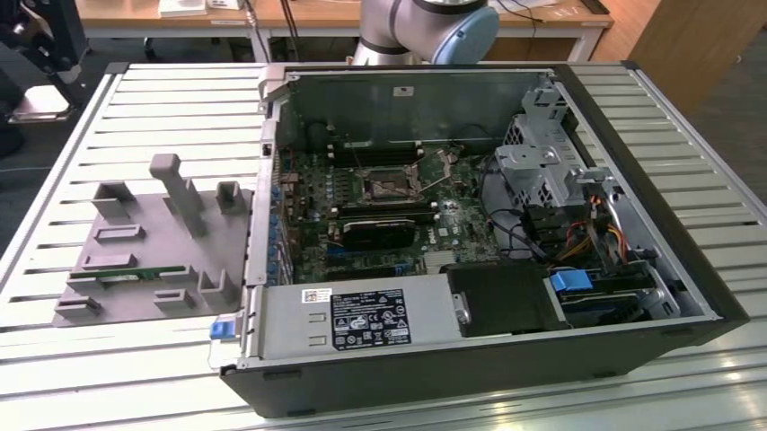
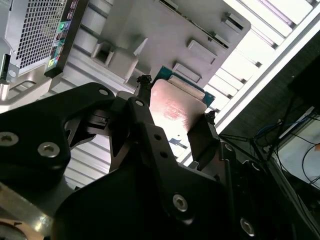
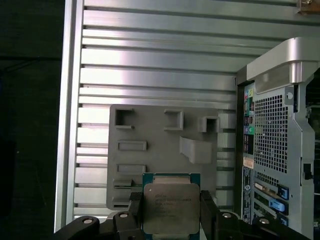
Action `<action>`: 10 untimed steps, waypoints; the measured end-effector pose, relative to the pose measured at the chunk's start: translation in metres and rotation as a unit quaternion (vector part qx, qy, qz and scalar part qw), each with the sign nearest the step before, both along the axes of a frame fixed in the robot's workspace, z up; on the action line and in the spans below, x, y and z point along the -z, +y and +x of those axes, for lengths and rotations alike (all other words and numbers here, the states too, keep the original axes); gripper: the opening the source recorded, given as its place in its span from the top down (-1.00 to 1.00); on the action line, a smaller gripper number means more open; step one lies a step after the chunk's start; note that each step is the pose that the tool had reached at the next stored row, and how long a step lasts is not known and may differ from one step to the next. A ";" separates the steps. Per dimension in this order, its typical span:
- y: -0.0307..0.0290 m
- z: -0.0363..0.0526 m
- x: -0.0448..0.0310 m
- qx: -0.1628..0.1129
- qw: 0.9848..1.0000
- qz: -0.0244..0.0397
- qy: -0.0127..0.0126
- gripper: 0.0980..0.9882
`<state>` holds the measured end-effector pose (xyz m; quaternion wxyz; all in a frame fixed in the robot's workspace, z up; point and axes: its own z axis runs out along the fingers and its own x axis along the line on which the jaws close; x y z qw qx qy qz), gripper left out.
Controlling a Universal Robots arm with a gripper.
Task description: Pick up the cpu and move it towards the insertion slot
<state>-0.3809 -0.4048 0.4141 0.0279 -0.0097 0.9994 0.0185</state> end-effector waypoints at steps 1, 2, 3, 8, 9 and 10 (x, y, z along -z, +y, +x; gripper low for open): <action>0.0000 0.0024 0.0000 0.000 1.000 0.000 0.000 0.00; 0.0000 0.0048 0.0000 0.000 1.000 0.000 0.000 0.00; 0.0000 0.0071 0.0000 0.000 1.000 0.000 0.000 0.00; 0.0000 0.0200 0.0000 0.000 1.000 0.000 0.000 0.00; 0.0000 0.0225 0.0000 0.000 1.000 0.000 0.000 0.00; 0.0000 0.0247 0.0000 0.000 1.000 0.000 0.000 0.00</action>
